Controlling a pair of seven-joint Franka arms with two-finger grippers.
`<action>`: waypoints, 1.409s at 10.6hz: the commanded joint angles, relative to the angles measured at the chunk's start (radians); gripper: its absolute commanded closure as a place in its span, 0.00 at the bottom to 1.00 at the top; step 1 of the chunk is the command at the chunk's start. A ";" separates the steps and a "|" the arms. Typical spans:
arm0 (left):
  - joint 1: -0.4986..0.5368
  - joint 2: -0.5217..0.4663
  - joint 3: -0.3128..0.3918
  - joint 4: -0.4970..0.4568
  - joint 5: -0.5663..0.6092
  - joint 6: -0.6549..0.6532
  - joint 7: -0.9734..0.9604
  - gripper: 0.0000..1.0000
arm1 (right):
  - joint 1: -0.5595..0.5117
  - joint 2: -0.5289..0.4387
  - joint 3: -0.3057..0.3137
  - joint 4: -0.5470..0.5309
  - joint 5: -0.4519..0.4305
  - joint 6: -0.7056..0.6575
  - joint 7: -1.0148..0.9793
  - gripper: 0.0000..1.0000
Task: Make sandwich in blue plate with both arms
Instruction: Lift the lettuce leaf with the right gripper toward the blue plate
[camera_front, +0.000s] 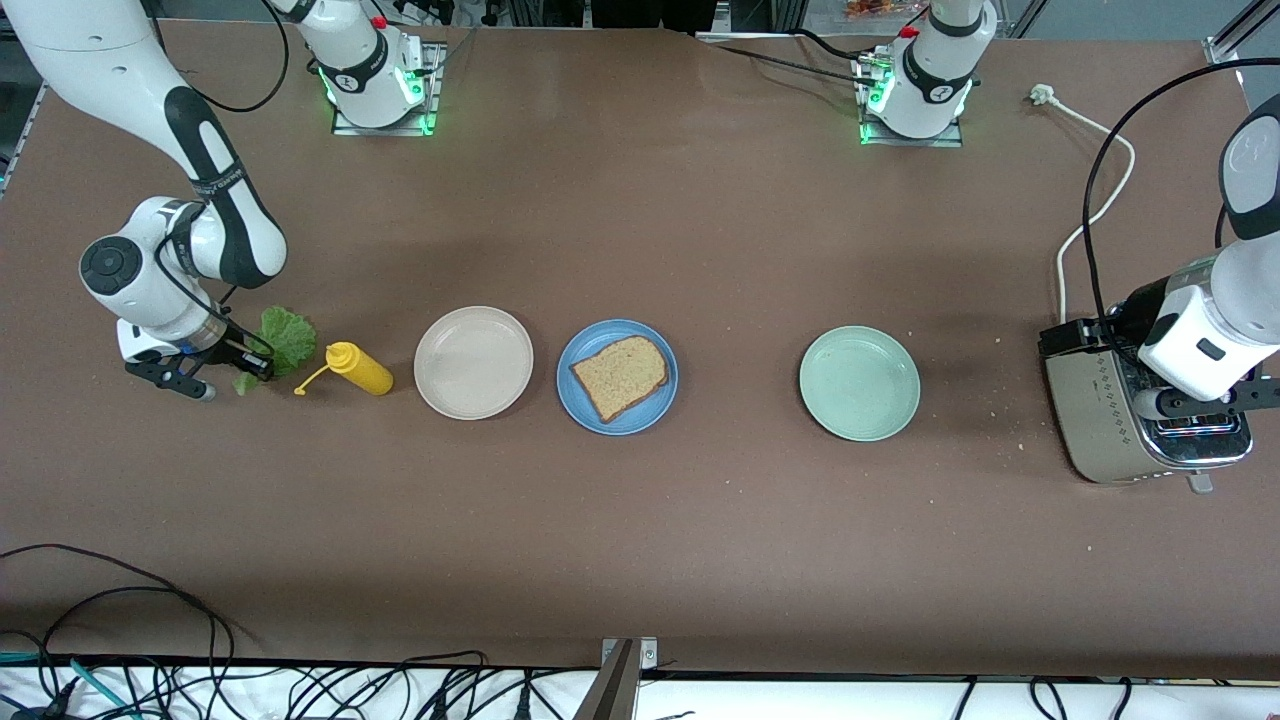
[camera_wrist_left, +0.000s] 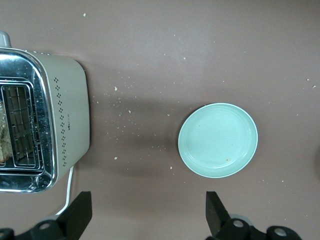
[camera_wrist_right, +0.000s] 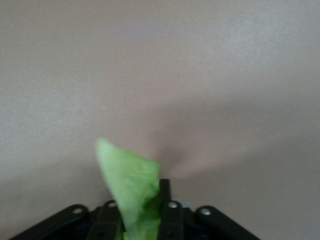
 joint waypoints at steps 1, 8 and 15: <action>0.011 0.002 -0.016 0.021 0.010 -0.021 0.063 0.00 | -0.010 -0.027 -0.002 0.035 -0.008 -0.110 -0.007 1.00; 0.012 0.003 -0.015 0.021 0.008 -0.021 0.068 0.00 | -0.020 -0.027 -0.002 0.380 -0.002 -0.680 -0.090 1.00; 0.012 0.002 -0.013 0.021 0.007 -0.021 0.068 0.00 | -0.009 -0.082 0.098 0.739 0.114 -1.334 -0.006 1.00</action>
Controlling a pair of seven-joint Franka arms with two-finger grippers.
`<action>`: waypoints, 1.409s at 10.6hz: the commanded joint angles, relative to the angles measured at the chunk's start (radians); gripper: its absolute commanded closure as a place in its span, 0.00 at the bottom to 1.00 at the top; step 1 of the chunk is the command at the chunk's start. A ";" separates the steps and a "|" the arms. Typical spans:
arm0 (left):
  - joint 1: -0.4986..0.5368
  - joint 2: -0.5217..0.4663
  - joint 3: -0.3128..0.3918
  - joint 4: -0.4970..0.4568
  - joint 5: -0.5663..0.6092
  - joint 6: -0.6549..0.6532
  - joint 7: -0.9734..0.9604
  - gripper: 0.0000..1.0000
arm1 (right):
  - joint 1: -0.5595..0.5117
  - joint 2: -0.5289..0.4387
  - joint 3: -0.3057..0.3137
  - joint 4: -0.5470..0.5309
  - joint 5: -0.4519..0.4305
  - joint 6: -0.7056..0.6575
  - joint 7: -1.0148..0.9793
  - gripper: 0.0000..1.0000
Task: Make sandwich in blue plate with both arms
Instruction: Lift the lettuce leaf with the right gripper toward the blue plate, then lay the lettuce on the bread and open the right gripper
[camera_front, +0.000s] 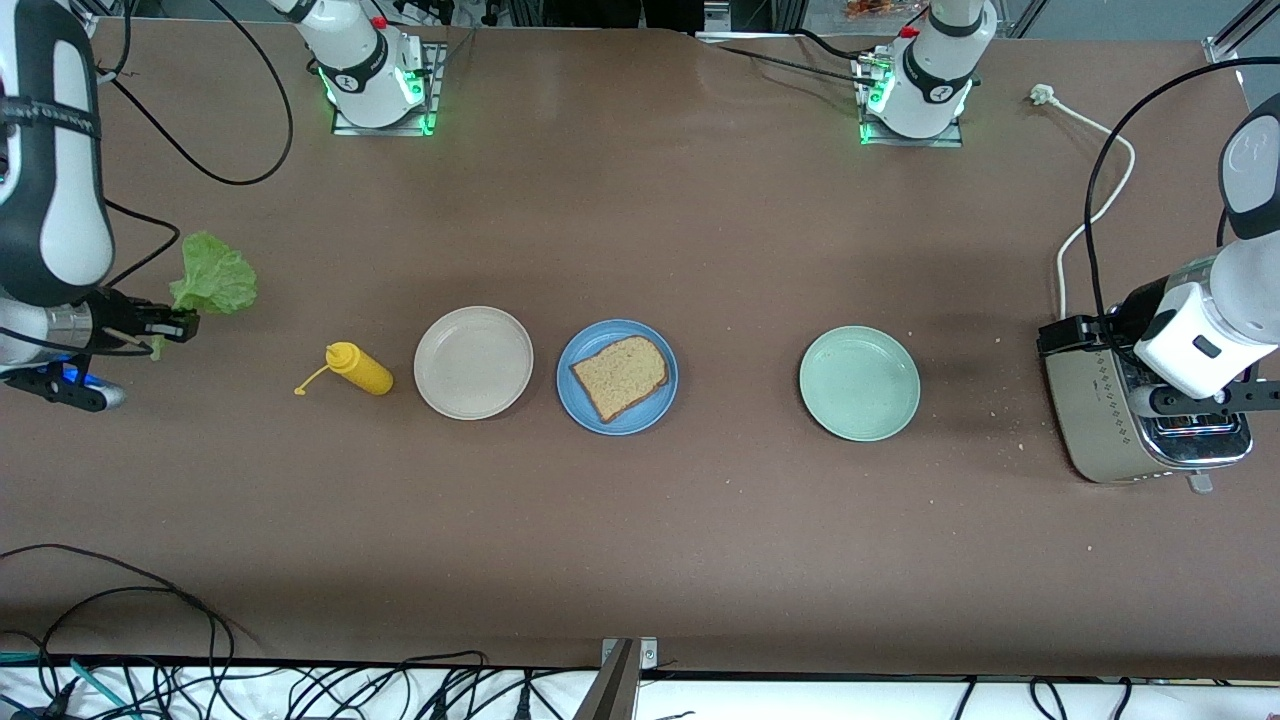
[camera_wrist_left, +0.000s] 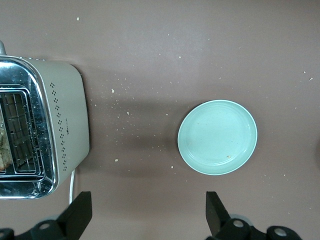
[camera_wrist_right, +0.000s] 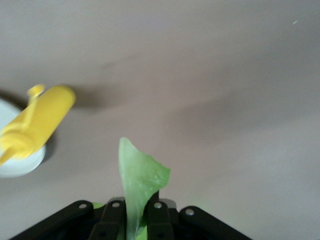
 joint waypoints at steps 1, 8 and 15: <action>0.009 0.002 -0.008 0.021 0.007 -0.021 0.021 0.00 | -0.004 -0.041 0.131 0.062 0.040 -0.090 0.151 1.00; 0.009 0.002 -0.008 0.021 0.007 -0.021 0.021 0.00 | 0.102 0.054 0.480 0.061 0.040 0.241 0.835 1.00; 0.013 0.003 -0.007 0.021 0.007 -0.019 0.023 0.00 | 0.357 0.347 0.463 0.050 0.017 0.808 1.115 1.00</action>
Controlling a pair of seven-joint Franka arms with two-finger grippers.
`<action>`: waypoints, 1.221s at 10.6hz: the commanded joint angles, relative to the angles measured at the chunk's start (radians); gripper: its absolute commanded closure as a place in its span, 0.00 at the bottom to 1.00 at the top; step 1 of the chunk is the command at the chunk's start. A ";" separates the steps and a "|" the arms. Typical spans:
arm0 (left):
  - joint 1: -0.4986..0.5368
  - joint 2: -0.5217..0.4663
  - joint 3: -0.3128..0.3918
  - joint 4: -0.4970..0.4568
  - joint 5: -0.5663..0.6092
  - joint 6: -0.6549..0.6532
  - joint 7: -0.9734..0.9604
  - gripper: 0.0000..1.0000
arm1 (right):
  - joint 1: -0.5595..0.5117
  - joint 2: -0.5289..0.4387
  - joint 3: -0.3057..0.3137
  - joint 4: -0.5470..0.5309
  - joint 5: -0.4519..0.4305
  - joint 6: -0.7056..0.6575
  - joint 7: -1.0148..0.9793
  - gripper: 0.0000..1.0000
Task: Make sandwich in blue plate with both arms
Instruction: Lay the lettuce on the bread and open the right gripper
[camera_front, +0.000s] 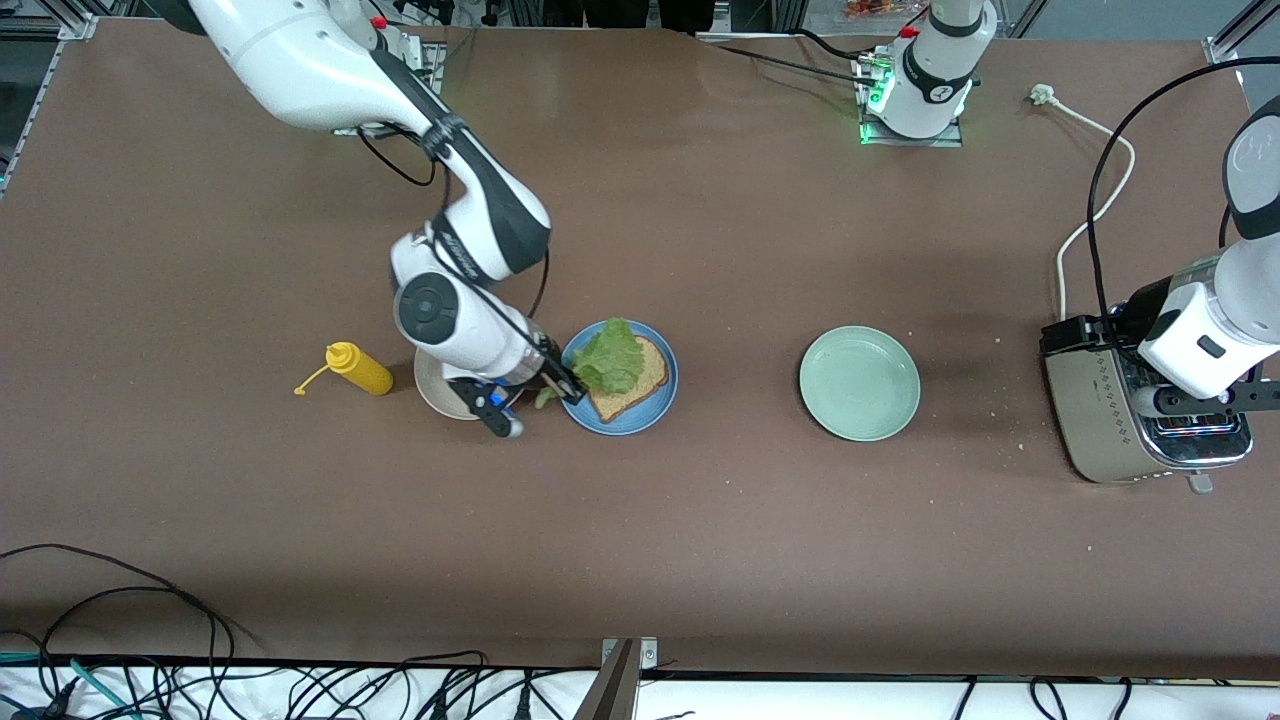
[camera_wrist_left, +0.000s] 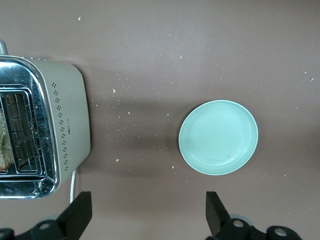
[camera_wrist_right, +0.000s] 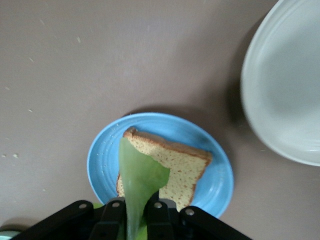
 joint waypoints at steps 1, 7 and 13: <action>0.008 0.002 -0.007 0.019 0.007 -0.018 0.020 0.00 | 0.048 0.043 -0.020 0.000 -0.027 0.036 0.020 1.00; 0.010 0.002 -0.005 0.019 0.007 -0.018 0.020 0.00 | 0.062 0.052 -0.020 0.003 -0.157 0.034 0.025 0.00; 0.073 0.005 -0.001 0.063 0.016 -0.018 0.022 0.00 | 0.050 -0.058 -0.063 0.039 -0.344 -0.132 -0.081 0.00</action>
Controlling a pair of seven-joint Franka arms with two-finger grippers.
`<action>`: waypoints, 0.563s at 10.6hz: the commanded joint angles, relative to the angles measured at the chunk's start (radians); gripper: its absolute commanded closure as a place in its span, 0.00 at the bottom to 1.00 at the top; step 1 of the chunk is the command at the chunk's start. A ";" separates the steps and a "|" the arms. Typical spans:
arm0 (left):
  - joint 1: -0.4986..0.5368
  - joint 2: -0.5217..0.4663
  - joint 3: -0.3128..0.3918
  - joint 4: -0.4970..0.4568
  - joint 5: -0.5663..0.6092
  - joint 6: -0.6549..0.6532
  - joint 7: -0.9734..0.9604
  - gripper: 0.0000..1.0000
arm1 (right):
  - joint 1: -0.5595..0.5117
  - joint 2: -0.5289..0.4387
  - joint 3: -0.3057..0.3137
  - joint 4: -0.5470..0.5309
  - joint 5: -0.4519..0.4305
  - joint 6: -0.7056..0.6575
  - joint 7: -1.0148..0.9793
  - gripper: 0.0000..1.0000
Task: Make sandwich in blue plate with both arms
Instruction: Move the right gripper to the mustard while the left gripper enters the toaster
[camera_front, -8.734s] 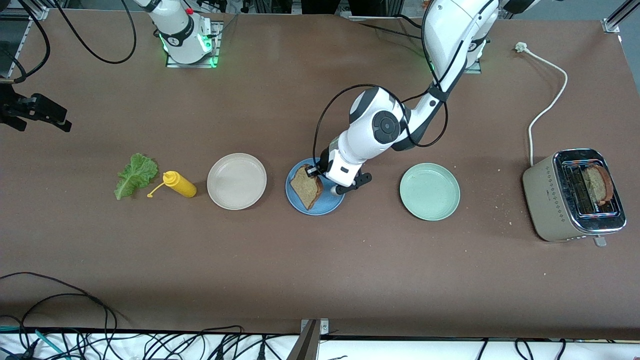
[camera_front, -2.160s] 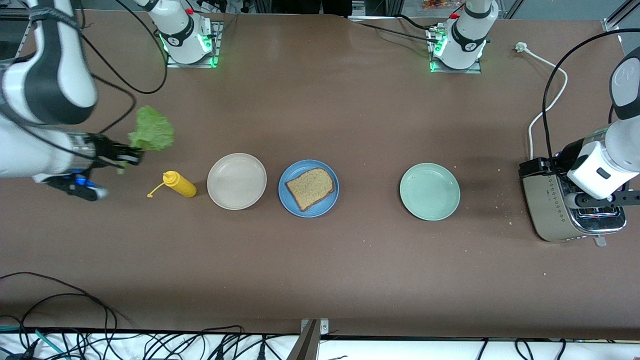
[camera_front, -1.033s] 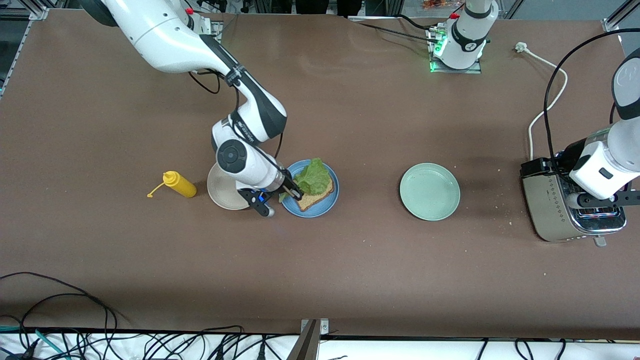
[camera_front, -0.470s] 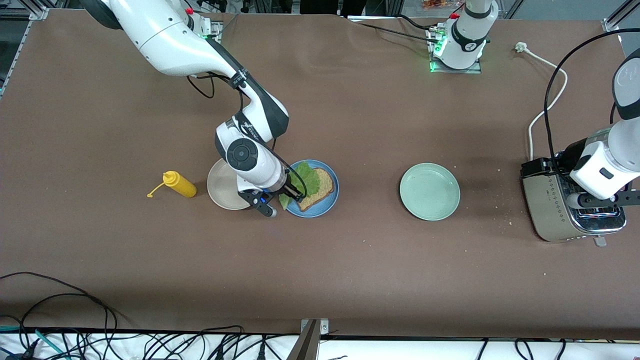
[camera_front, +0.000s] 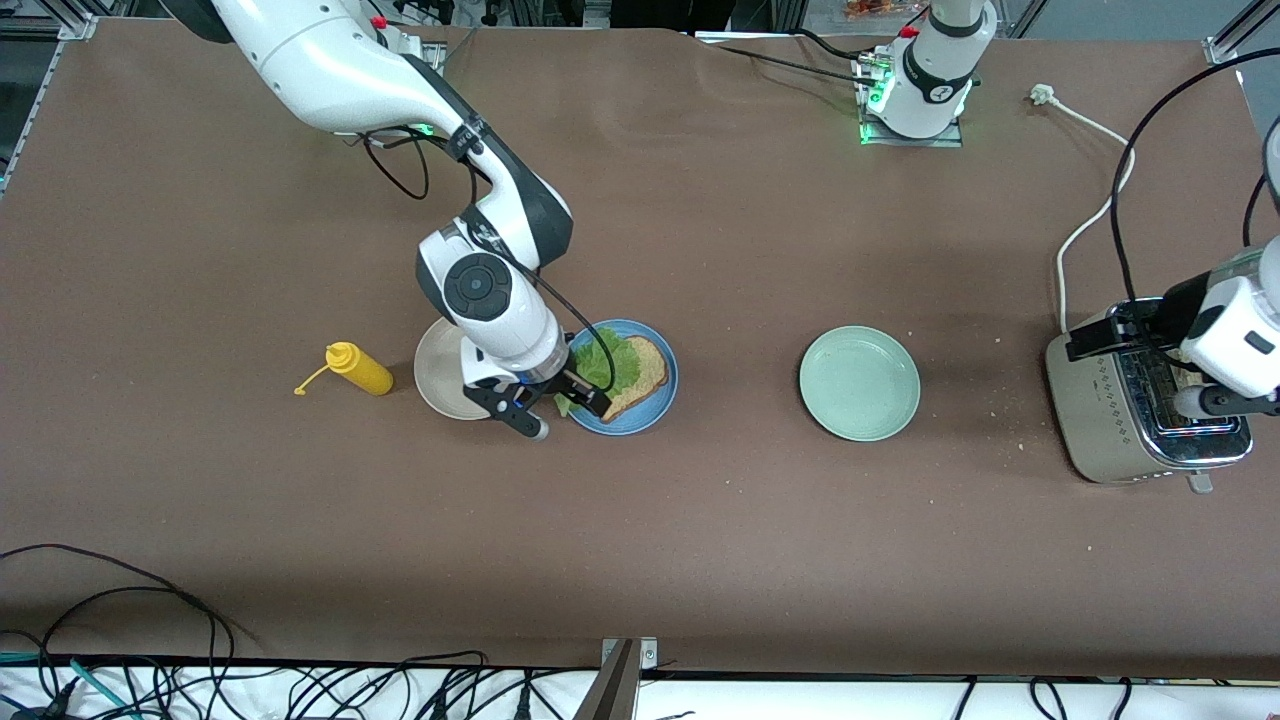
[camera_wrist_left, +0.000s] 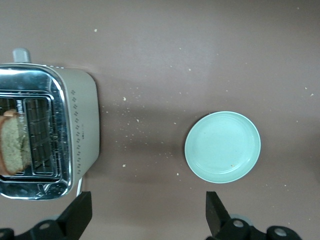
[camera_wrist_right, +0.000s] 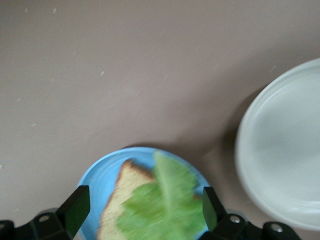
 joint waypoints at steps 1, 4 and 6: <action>0.062 0.006 -0.002 0.042 0.019 -0.018 0.059 0.00 | -0.003 -0.095 -0.056 -0.006 -0.125 -0.200 -0.138 0.00; 0.168 0.025 0.000 0.044 0.028 -0.016 0.189 0.00 | -0.003 -0.209 -0.134 -0.012 -0.127 -0.438 -0.443 0.00; 0.202 0.054 0.000 0.044 0.118 -0.010 0.257 0.00 | -0.004 -0.308 -0.180 -0.024 -0.121 -0.596 -0.644 0.00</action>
